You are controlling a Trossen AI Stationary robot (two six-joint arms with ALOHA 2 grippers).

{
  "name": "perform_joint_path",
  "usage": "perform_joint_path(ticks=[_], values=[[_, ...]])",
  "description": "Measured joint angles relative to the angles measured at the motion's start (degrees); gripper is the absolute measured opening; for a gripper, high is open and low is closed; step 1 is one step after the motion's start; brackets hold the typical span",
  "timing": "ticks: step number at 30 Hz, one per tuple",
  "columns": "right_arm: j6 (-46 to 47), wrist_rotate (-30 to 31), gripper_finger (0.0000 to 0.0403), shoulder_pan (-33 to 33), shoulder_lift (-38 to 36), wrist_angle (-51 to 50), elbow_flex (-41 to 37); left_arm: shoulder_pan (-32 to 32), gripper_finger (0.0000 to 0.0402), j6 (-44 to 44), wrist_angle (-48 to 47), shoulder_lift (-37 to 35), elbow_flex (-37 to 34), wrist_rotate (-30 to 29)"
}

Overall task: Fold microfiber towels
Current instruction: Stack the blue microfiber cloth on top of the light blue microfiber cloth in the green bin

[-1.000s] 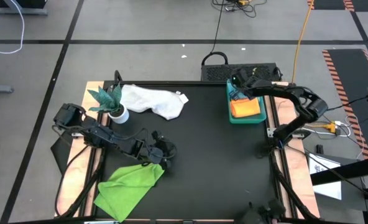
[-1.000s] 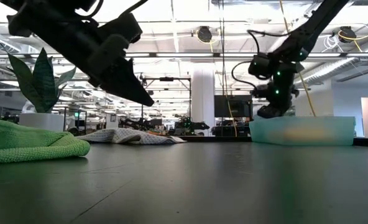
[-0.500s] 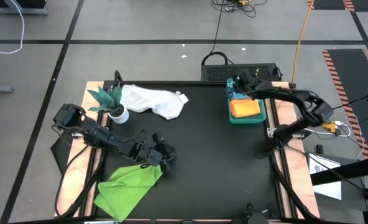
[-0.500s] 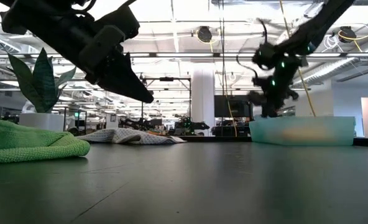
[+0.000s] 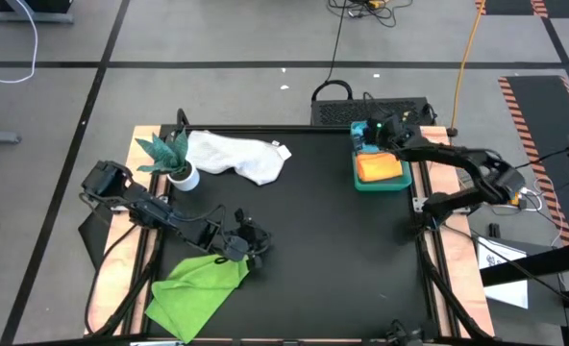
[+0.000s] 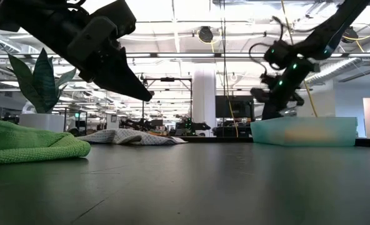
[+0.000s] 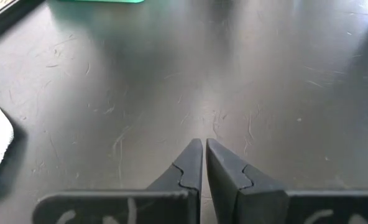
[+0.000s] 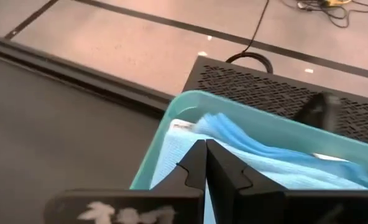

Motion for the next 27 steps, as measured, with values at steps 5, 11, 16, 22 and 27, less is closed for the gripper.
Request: perform_joint_path(ticks=[5,11,16,22,27], values=[[0.84,9.46,0.0000,-0.14,-5.58,-10.44,0.07,0.00,0.0026,-0.24,0.09,0.00,0.00,-0.02],[1.62,13.99,0.0000,-0.92,-2.18,-12.45,-2.26,0.00,0.0026,-0.60,0.36,0.00,0.00,-0.03],[1.77,15.97,0.0000,-1.16,2.11,-8.03,-3.94,0.02,0.0026,-0.55,1.72,0.00,0.00,-0.04],[-0.40,16.64,0.0000,-0.55,-2.25,-7.55,-2.99,0.04,0.0026,-0.12,1.84,0.00,0.00,-0.04],[-0.83,17.93,0.0000,2.34,-7.89,-8.32,-2.97,0.02,0.0026,0.26,1.68,0.00,0.00,-0.04]])
